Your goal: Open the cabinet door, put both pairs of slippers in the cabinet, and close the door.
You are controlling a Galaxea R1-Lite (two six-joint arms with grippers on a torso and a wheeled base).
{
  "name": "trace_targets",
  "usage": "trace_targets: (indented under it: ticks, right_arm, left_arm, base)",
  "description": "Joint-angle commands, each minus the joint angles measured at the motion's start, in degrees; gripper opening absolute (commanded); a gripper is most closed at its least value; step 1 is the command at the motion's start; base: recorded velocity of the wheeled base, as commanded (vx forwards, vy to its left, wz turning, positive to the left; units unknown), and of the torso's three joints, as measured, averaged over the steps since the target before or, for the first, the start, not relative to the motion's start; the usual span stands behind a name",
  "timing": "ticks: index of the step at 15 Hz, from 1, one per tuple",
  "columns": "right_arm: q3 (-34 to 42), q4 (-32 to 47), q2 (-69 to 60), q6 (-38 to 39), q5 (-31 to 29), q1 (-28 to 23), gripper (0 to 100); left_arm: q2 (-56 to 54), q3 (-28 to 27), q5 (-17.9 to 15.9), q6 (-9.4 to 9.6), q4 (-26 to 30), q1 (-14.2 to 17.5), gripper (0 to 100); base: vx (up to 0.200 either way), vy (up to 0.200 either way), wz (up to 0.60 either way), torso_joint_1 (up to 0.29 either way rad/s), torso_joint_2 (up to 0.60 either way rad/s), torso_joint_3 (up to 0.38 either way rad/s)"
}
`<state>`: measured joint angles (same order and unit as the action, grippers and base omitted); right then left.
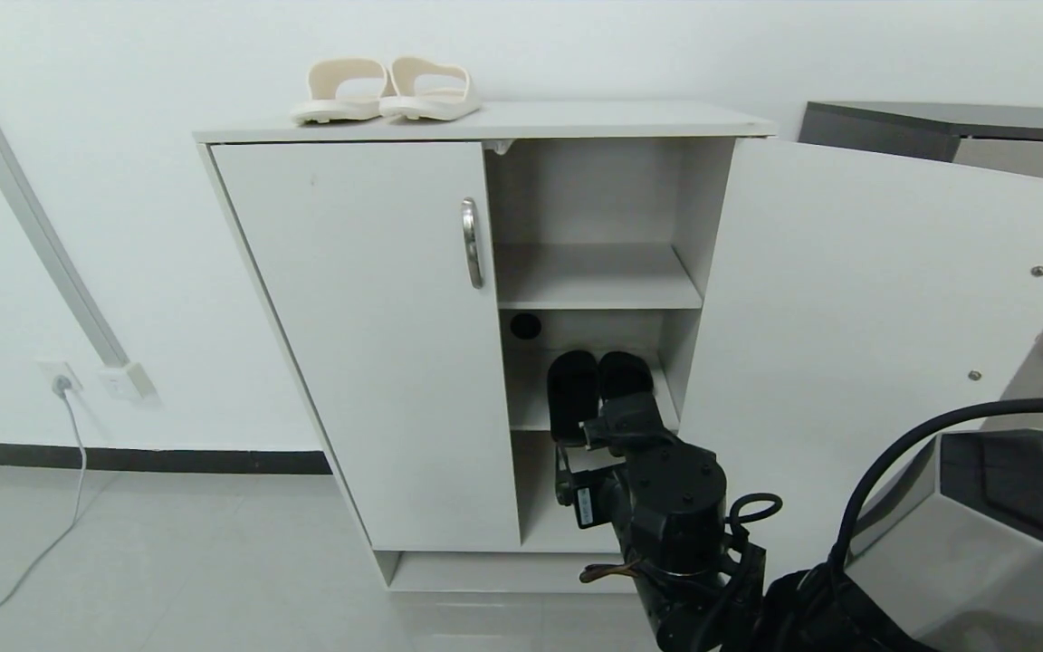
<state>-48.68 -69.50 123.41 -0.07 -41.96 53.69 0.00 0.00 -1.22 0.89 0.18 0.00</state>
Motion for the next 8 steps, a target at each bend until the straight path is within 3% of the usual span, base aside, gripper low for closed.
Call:
trace_targets:
  ticks: [1,8]
  right_arm:
    - [0.1,0.0,0.3,0.0,-0.1,-0.2,100]
    - [0.3,-0.1,0.9,0.0,0.4,-1.0,100]
  left_arm:
    - [0.0,0.0,0.0,-0.01,0.0,0.0,0]
    - [0.0,0.0,0.0,0.08,0.0,0.0,0]
  base:
    - [0.0,0.0,0.0,0.0,0.0,0.0]
    - [0.0,0.2,0.0,0.004,0.0,0.004]
